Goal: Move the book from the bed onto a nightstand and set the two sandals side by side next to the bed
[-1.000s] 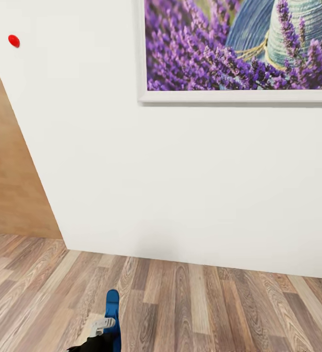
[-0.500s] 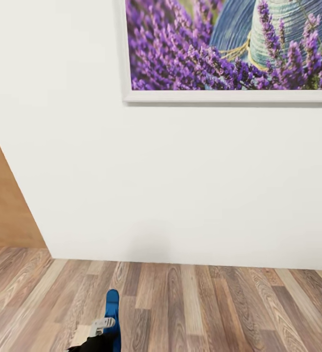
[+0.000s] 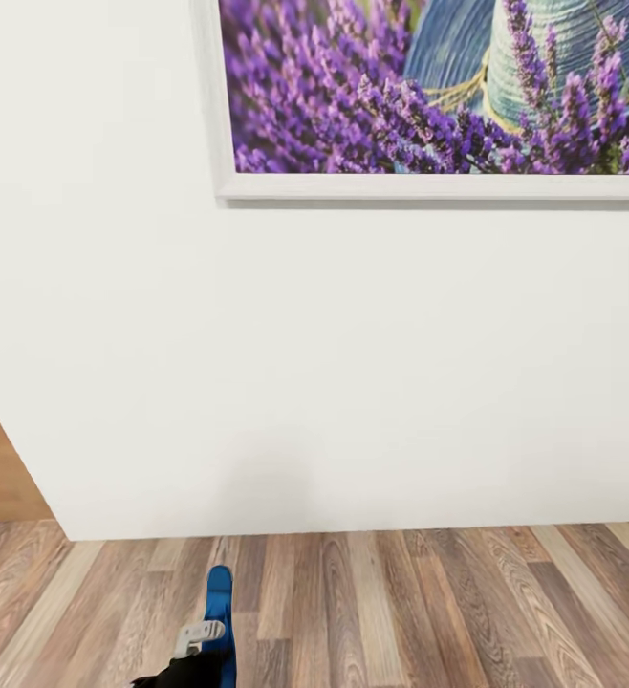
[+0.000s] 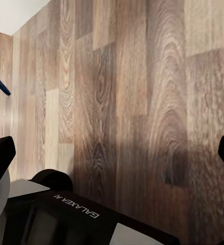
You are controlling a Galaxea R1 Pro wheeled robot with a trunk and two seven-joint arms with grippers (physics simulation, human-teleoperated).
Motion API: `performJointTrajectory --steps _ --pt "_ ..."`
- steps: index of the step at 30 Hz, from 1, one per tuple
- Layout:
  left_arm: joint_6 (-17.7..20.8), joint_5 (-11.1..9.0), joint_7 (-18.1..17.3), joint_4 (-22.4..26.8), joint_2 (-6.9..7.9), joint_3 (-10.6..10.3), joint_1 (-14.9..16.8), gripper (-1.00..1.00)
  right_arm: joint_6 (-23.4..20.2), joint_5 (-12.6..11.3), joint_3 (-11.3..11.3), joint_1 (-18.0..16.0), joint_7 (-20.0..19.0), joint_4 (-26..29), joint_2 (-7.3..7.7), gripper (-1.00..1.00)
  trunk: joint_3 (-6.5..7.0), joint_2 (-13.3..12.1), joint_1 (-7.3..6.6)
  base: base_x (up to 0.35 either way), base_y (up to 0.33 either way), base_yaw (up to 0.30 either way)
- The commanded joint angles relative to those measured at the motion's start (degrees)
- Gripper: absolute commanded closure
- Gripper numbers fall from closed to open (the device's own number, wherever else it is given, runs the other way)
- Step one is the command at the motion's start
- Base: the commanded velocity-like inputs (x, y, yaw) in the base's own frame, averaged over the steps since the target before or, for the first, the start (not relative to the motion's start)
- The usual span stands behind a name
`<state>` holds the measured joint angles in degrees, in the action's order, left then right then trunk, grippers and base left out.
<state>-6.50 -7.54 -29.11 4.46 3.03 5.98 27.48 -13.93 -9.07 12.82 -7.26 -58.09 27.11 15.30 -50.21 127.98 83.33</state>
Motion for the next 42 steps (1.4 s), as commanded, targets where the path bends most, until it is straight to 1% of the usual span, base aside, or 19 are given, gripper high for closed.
performJointTrajectory --steps 1,42 --pt "0.00 -0.02 -0.42 -0.10 0.00 0.44 0.03 1.00 -0.57 -0.33 0.10 -0.04 -0.18 -0.01 -0.01 -1.00 -0.05 0.02 -0.01 0.022 0.015 -0.178" --pt "0.00 -0.02 -0.42 -0.15 -0.04 0.44 0.03 1.00 -0.57 -0.24 0.10 -0.04 -0.18 -0.04 -0.01 -1.00 -0.05 0.02 -0.01 0.001 0.001 -0.172"
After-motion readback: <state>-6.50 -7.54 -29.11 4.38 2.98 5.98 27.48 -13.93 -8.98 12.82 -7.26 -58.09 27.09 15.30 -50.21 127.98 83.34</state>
